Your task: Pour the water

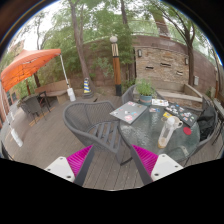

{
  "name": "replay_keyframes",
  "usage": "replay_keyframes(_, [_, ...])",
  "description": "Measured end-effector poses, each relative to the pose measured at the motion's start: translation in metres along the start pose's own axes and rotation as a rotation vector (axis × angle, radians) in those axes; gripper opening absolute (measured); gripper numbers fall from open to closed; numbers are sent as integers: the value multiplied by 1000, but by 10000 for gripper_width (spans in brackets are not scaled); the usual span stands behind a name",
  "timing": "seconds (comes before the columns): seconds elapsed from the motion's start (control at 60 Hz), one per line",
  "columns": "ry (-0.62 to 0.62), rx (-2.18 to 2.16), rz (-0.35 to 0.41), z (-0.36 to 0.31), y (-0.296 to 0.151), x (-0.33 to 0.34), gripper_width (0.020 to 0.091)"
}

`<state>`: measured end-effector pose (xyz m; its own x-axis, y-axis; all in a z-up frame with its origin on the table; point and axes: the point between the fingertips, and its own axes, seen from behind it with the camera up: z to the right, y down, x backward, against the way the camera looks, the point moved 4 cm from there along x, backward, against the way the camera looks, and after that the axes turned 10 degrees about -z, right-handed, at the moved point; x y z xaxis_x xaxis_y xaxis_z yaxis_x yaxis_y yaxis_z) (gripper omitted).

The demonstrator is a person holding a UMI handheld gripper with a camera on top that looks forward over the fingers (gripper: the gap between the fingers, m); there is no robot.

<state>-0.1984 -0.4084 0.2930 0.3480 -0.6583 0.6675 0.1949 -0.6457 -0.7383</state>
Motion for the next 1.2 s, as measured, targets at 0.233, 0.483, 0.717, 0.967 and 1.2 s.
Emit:
replay_keyframes(0.233, [152, -77, 32, 30, 10, -36, 809])
replay_keyframes(0.483, [333, -200, 116, 138, 28, -80, 810])
replay_keyframes(0.717, [407, -185, 228, 246, 37, -209, 813])
replay_keyframes(0.967, [366, -124, 300, 313, 0, -281, 822])
replay_keyframes(1.2, [462, 50, 358, 323, -29, -300, 466])
